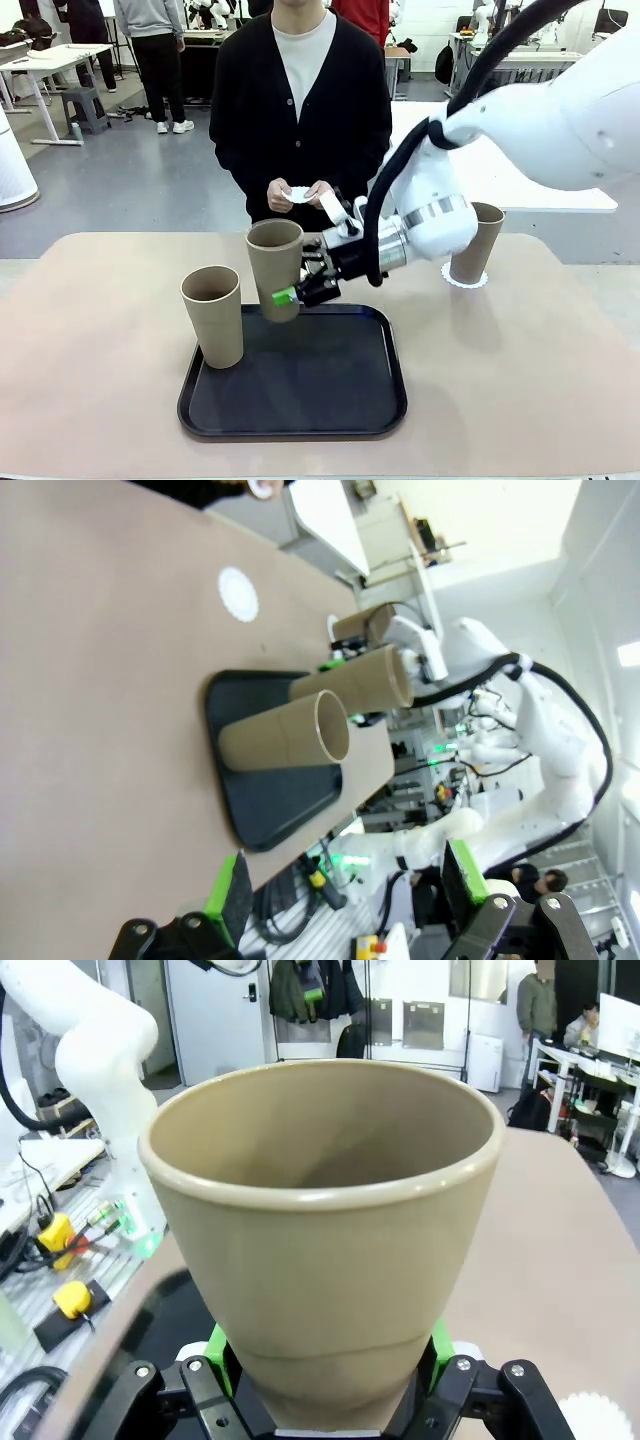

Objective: Place coasters on the table and set cups on them.
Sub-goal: Take one Reusable plastic cup from the Flat Tray and place it on a coaster set by the human.

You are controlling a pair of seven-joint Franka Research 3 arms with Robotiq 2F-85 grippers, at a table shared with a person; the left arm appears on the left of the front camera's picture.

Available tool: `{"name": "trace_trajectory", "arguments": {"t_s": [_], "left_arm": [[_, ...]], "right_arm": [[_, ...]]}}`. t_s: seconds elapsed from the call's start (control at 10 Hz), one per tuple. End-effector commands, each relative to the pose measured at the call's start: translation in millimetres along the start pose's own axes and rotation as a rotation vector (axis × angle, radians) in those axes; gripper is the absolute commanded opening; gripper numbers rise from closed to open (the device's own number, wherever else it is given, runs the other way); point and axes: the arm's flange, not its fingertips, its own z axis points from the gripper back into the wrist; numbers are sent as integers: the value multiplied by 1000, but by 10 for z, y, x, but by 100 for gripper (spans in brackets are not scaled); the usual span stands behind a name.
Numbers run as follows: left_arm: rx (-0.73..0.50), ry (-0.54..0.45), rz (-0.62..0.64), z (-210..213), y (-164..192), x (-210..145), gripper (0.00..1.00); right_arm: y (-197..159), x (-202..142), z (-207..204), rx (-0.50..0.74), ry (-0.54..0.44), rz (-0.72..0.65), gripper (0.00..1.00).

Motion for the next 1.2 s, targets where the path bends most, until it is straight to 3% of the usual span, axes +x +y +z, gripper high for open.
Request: {"name": "trace_trajectory", "arguments": {"t_s": [0.0,0.2,0.5,0.6,0.9,1.0,1.1], "left_arm": [[-9,-6,-8,16,-6,-4,100],[-9,-6,-8,16,-6,-4,100],[-9,-6,-8,16,-6,-4,100],[-9,-6,-8,16,-6,-4,100],[-9,-6,-8,16,-6,-4,100],[-9,-6,-8,16,-6,-4,100],[-9,-6,-8,16,-6,-4,100]], "right_arm": [[207,710,49,-5,84,-9,22],[196,1100,20,-24,98,3,22],[141,1115,-65,-23,146,-37,22],[260,1273,16,-20,91,12,22],[260,1273,16,-20,91,12,22],[236,1206,3,-23,106,4,81],[124,1144,98,11,121,34,81]]}}
